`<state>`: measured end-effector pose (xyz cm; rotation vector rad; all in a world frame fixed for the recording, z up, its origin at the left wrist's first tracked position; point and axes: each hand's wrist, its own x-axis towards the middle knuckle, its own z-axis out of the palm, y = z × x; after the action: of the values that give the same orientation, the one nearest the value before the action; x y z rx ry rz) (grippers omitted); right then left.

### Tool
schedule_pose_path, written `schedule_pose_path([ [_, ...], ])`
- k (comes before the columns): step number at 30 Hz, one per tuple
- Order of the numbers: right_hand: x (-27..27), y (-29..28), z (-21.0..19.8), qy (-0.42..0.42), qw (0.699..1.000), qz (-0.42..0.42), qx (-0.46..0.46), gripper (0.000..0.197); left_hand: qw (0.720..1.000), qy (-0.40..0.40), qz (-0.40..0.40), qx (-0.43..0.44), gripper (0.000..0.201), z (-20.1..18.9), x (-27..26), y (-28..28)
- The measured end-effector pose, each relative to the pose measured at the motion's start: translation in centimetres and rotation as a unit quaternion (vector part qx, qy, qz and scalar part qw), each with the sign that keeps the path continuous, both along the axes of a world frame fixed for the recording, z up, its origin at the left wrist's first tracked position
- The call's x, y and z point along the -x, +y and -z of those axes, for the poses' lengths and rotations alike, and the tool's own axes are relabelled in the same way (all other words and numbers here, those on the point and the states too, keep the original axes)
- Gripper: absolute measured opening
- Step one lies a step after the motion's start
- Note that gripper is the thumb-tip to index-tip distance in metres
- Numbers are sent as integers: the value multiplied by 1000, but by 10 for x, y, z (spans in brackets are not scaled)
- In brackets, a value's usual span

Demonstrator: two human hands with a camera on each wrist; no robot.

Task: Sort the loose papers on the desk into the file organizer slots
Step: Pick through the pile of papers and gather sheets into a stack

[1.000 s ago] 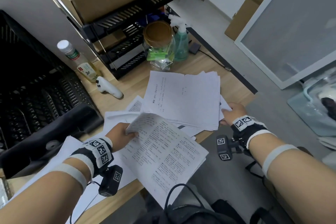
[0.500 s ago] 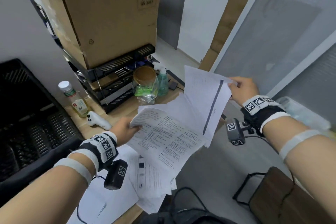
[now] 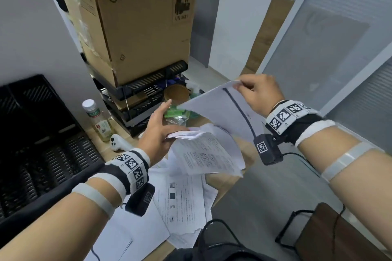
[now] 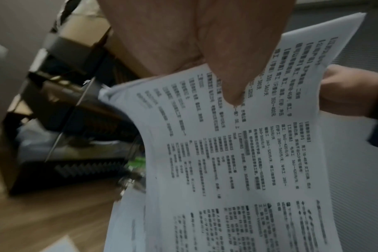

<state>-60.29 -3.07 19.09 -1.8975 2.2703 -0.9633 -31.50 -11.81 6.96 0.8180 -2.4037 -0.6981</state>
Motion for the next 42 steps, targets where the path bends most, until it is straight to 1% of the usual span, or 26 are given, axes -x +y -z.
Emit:
schedule_pose_path([
  [1, -9, -5, -1, 8, 1000, -27, -12, 19, 999, -9, 2, 40, 35, -8, 0, -1],
  [3, -28, -15, -2, 20, 996, -85, -35, 24, 993, -34, 6, 110, 40, -20, 0, -2],
  [5, -45, -23, -3, 3, 989, -137, -60, 23, 992, -40, 13, 120, 42, -28, 0, -4],
  [8, -67, -35, -4, -60, 979, -187, -57, 19, 997, 3, 25, 72, 32, -35, -4, -4],
  [10, -74, -44, 0, -96, 975, -193, -58, 21, 999, 48, -1, 25, 23, -41, -9, -2],
  [13, -70, -48, 15, -173, 956, -194, -135, 25, 994, 72, -67, -52, 20, -38, -22, -1],
  [16, -63, -43, 44, -235, 923, -155, -263, 27, 985, 88, -119, -92, 23, -23, -44, -7],
  [17, -62, -40, 55, -256, 907, -133, -305, 34, 982, 89, -131, -103, 24, -19, -51, -7],
  [18, -63, -35, 64, -286, 888, -115, -340, 49, 980, 88, -141, -105, 25, -15, -56, -7],
  [19, -62, -34, 74, -321, 865, -108, -370, 64, 980, 86, -149, -101, 26, -14, -61, -5],
  [20, -64, -32, 82, -365, 837, -115, -391, 73, 978, 85, -159, -101, 24, -12, -65, -3],
  [21, -67, -29, 86, -403, 812, -131, -401, 77, 976, 91, -166, -108, 21, -12, -68, -1],
  [22, -71, -27, 89, -422, 798, -148, -405, 77, 973, 96, -172, -119, 21, -11, -71, 1],
  [23, -75, -27, 92, -418, 796, -162, -408, 75, 971, 96, -177, -128, 24, -11, -73, 3],
  [25, -86, -30, 95, -335, 837, -186, -391, 62, 971, 87, -181, -128, 30, -13, -75, 6],
  [27, -98, -36, 100, -233, 885, -201, -350, 42, 972, 87, -189, -106, 26, -15, -78, 9],
  [29, -106, -39, 103, -216, 909, -183, -307, 32, 965, 110, -211, -107, 15, -21, -82, 11],
  [30, -109, -39, 103, -235, 913, -170, -287, 29, 957, 118, -245, -96, 23, -22, -86, 10],
  [32, -110, -38, 104, -295, 912, -139, -250, 27, 932, 122, -335, -66, 59, -13, -101, 6],
  [33, -108, -37, 105, -329, 906, -123, -236, 27, 914, 137, -371, -89, 79, -7, -109, 5],
  [34, -107, -37, 106, -362, 898, -108, -224, 24, 894, 174, -382, -155, 95, -3, -114, 6],
  [35, -106, -36, 106, -395, 888, -99, -214, 20, 870, 223, -369, -241, 103, 3, -117, 8],
  [36, -106, -36, 106, -424, 877, -96, -204, 15, 848, 262, -332, -319, 100, 10, -117, 13],
  [38, -111, -34, 105, -459, 861, -106, -192, 13, 824, 286, -248, -422, 71, 18, -110, 21],
  [40, -117, -33, 107, -496, 840, -121, -185, 18, 796, 317, -212, -471, 51, 26, -100, 25],
  [42, -119, -31, 113, -540, 815, -119, -173, 24, 784, 342, -217, -470, 45, 30, -95, 24],
])
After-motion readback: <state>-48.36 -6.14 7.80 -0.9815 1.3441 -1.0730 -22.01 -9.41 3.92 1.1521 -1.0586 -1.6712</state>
